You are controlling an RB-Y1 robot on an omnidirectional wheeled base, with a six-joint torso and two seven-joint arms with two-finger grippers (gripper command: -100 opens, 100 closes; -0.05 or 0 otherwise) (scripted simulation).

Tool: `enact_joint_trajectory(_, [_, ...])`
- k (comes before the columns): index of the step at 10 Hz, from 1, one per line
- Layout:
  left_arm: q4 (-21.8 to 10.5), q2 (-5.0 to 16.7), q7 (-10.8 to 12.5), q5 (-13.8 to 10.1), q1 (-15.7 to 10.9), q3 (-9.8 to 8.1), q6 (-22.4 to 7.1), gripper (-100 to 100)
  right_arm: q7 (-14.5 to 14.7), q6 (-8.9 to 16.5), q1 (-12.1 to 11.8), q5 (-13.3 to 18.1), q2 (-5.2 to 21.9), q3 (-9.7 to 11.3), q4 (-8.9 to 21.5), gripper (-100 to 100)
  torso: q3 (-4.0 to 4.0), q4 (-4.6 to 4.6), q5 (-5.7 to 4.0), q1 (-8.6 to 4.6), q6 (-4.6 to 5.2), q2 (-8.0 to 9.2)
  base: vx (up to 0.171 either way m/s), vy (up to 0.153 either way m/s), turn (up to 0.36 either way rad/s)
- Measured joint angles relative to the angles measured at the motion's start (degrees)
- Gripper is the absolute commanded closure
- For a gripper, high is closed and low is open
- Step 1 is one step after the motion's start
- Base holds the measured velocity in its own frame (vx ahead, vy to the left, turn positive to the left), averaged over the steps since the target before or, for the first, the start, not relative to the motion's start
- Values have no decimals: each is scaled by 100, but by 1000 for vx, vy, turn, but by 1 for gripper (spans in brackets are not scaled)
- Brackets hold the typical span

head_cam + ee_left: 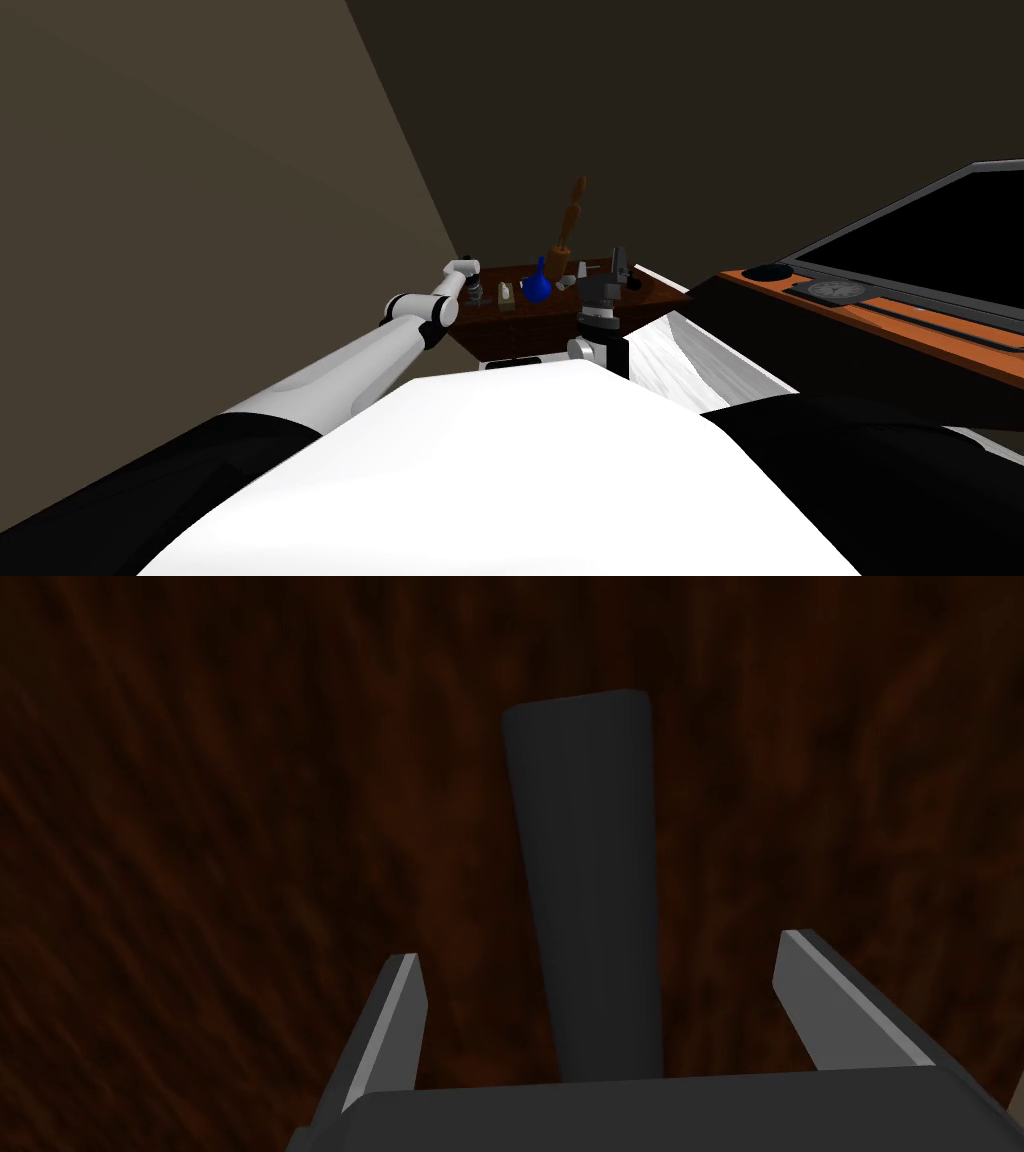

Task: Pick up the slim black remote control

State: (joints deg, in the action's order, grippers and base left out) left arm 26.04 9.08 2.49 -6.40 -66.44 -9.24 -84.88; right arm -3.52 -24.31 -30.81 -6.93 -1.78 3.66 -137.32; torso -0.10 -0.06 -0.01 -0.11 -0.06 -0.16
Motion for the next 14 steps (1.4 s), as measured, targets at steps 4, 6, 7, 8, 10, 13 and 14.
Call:
enact_joint_trajectory(4, [-91,-17,1,-6,42,-21,-62,-100,0,0,0,0,0,0,0,0,10,3,2,8,-1,18,5,-2,-1])
enact_joint_trajectory(6, [-358,-22,-21,-10,61,-17,209,-100,0,0,1,0,0,0,0,0,11,4,2,8,0,19,0,0,0])
enact_joint_trajectory(7, [-290,-36,-20,-5,124,-10,247,-100,0,0,0,0,0,0,0,0,11,4,2,8,-1,19,0,0,0])
enact_joint_trajectory(8, [-268,-38,-18,-4,135,-8,236,100,0,0,1,0,0,0,0,0,12,5,1,7,-1,20,0,0,0])
enact_joint_trajectory(10, [-267,-36,-16,-5,128,-10,237,100,0,0,1,0,0,0,0,0,6,-2,3,8,2,15,0,0,0])
enact_joint_trajectory(13, [-269,-35,-13,-4,130,-10,233,0,0,0,1,0,0,0,0,0,-2,-4,5,11,4,3,0,0,0])
enact_joint_trajectory(14, [-269,-35,-13,-4,130,-10,232,100,0,0,1,0,0,0,0,0,-2,-4,5,11,4,2,12,-3,0])
